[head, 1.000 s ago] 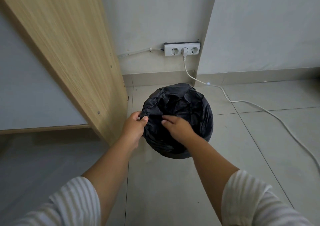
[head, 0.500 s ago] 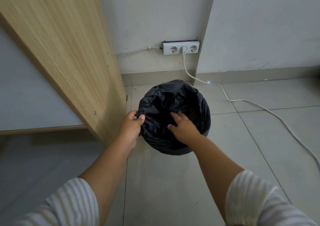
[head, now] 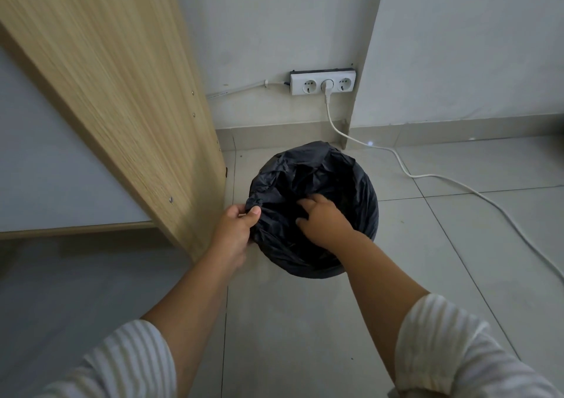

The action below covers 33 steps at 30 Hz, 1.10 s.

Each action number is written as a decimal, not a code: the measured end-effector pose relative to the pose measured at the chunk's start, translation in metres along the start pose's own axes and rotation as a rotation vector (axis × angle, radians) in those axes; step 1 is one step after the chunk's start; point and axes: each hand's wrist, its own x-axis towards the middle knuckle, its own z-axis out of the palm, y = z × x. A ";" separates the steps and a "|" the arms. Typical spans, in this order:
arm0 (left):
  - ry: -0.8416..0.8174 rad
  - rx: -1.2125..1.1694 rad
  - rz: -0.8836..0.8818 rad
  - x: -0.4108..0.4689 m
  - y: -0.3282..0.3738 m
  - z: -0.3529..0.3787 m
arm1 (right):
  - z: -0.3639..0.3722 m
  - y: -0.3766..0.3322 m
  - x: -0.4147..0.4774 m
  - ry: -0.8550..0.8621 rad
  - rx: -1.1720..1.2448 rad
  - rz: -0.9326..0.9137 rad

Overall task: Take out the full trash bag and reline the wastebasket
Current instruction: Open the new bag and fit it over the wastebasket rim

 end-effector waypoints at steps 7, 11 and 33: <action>-0.029 0.027 0.025 -0.003 -0.001 -0.005 | -0.002 0.018 0.005 -0.130 0.115 0.089; -0.001 -0.012 0.023 -0.002 -0.001 -0.005 | -0.014 0.017 -0.011 0.090 0.316 0.029; 0.088 -0.191 -0.062 -0.002 -0.001 0.001 | -0.034 0.051 -0.034 0.287 1.371 0.650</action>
